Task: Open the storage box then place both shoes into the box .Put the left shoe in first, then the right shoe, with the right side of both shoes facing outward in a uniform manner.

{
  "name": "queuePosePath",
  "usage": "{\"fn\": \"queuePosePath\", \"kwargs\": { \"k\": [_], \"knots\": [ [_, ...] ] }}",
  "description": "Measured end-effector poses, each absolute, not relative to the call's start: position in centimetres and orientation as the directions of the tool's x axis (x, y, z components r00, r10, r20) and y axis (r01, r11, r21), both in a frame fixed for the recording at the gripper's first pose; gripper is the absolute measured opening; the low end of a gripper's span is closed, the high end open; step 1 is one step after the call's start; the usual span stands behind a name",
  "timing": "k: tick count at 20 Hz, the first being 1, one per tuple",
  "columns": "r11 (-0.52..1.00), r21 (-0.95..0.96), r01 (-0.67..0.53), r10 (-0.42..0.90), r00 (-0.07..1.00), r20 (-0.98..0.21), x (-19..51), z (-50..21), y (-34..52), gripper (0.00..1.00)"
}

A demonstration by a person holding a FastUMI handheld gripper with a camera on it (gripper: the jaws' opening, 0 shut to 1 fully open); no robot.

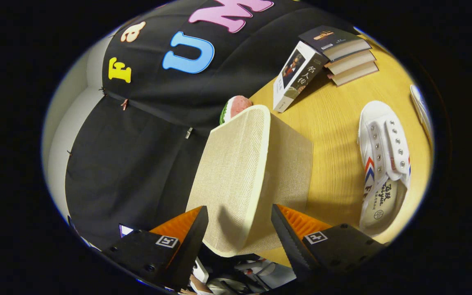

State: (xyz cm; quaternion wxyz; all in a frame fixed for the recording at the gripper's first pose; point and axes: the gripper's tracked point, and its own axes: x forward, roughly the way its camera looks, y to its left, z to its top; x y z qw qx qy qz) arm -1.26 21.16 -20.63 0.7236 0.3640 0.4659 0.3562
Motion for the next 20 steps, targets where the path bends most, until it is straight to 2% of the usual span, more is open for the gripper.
{"fn": "queuePosePath", "kwargs": {
  "k": [1,3,6,7,12,14,20],
  "knots": [
    [0.470,0.868,-0.161,0.860,0.304,-0.410,-1.3,-20.6,21.5,0.95],
    [0.471,0.874,-0.115,0.859,0.285,-0.426,-1.1,-21.5,22.2,0.72],
    [0.465,0.883,-0.070,0.863,0.258,-0.434,-1.1,-21.4,22.4,0.46],
    [0.469,0.881,-0.064,0.861,0.256,-0.439,-0.9,-21.5,22.2,0.46],
    [0.473,0.879,-0.055,0.858,0.257,-0.445,-0.8,-21.0,22.1,0.11],
    [0.472,0.878,-0.079,0.860,0.260,-0.438,-0.9,-20.5,22.2,0.08],
    [0.431,0.895,-0.115,0.883,0.255,-0.393,-0.7,-17.0,23.4,0.07]
  ]
}}
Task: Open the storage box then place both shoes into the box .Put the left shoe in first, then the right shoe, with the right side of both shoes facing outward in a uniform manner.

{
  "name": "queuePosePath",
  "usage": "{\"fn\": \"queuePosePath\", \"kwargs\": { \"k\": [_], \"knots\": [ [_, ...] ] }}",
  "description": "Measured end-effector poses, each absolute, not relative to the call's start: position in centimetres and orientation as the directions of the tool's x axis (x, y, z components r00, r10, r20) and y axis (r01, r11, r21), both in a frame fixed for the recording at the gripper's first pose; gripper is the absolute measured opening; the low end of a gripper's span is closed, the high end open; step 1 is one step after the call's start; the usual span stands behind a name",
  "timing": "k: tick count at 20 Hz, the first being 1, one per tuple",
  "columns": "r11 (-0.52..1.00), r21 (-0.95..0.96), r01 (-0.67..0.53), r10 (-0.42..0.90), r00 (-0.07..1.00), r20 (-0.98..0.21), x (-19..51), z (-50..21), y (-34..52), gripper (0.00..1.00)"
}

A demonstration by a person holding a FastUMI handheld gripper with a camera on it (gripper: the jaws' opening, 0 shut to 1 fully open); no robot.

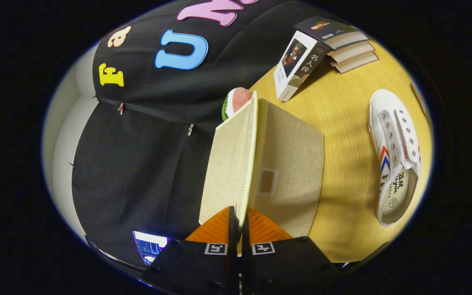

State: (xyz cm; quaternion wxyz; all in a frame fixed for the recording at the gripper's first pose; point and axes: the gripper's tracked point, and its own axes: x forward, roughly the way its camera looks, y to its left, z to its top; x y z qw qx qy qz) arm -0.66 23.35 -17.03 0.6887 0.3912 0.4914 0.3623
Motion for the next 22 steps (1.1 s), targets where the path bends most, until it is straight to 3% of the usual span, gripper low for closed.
{"fn": "queuePosePath", "kwargs": {
  "k": [9,22],
  "knots": [
    [0.389,0.884,-0.259,0.913,0.239,-0.331,0.1,-10.5,29.0,0.07],
    [0.372,0.881,-0.291,0.928,0.151,-0.342,-2.8,-5.6,45.1,0.07]
  ]
}}
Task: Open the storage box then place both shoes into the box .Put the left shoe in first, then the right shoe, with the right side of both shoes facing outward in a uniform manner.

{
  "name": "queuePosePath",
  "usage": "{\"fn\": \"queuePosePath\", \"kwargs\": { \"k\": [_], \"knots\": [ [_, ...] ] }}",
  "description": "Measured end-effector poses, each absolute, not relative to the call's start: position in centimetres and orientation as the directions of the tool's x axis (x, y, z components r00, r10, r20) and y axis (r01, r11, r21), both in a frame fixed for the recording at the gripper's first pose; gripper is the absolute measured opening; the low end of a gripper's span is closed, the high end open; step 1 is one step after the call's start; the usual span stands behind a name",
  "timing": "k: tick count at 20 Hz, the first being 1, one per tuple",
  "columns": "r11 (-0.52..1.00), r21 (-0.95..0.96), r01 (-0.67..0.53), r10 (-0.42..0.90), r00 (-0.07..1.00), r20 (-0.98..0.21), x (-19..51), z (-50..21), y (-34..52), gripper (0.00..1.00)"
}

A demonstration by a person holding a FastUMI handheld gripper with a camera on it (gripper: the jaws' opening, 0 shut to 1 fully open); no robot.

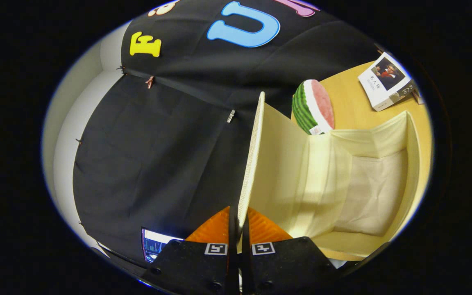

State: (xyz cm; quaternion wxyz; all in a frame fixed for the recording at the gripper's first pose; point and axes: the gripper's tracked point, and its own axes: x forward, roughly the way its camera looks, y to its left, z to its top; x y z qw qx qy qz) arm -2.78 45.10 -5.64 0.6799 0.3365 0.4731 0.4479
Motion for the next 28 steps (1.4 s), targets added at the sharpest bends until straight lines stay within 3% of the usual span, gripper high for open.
{"fn": "queuePosePath", "kwargs": {
  "k": [9,11,15,21,28],
  "knots": [
    [0.429,0.853,-0.298,0.902,0.083,-0.425,-5.7,-9.6,53.3,0.07],
    [0.436,0.846,-0.306,0.899,0.098,-0.427,-5.6,-9.9,53.9,0.11],
    [0.456,0.823,-0.338,0.890,0.167,-0.424,-4.2,-9.6,52.6,0.98],
    [0.516,0.742,-0.427,0.853,0.340,-0.397,-0.7,-6.9,44.8,0.97],
    [0.683,0.623,-0.380,0.712,0.536,-0.454,3.3,-8.0,31.5,0.97]
  ]
}}
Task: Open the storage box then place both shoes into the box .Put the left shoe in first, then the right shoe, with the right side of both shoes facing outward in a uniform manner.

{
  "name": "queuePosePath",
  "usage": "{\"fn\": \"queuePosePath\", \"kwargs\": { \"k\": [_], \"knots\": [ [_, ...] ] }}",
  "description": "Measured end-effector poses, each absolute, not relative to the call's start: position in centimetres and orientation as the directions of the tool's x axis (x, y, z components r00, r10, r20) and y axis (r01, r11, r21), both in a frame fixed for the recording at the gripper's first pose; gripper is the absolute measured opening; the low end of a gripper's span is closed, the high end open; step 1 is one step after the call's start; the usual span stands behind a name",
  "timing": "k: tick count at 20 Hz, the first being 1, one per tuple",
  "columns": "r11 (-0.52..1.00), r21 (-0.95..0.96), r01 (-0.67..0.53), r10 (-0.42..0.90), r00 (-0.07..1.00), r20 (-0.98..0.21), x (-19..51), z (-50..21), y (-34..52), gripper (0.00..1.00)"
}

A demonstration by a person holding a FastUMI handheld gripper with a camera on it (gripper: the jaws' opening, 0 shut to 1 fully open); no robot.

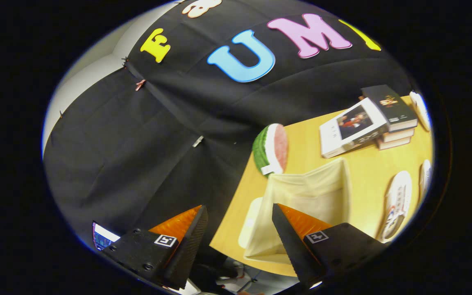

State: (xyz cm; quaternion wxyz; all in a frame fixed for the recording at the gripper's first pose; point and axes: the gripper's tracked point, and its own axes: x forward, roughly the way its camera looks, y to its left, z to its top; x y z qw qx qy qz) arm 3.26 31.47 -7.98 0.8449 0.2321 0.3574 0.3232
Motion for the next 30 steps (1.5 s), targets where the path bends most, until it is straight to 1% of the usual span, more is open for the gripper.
{"fn": "queuePosePath", "kwargs": {
  "k": [3,6,11,15,19,21,26,30],
  "knots": [
    [0.747,0.576,-0.331,0.636,0.608,-0.475,4.1,-8.7,25.2,0.97],
    [0.797,0.542,-0.266,0.563,0.654,-0.505,4.5,-9.7,18.4,0.98],
    [0.868,0.474,-0.149,0.438,0.681,-0.587,4.7,-13.0,8.6,0.98],
    [0.911,0.392,-0.131,0.380,0.639,-0.669,3.5,-17.3,3.6,0.98],
    [0.929,0.352,-0.114,0.354,0.555,-0.753,2.1,-21.8,0.9,0.98],
    [0.931,0.337,-0.140,0.358,0.525,-0.772,1.8,-23.5,0.6,0.98],
    [0.941,0.196,-0.275,0.307,0.459,-0.834,2.2,-28.9,0.3,0.99],
    [0.934,0.117,-0.337,0.270,0.451,-0.851,3.7,-32.9,0.0,0.99]
  ]
}}
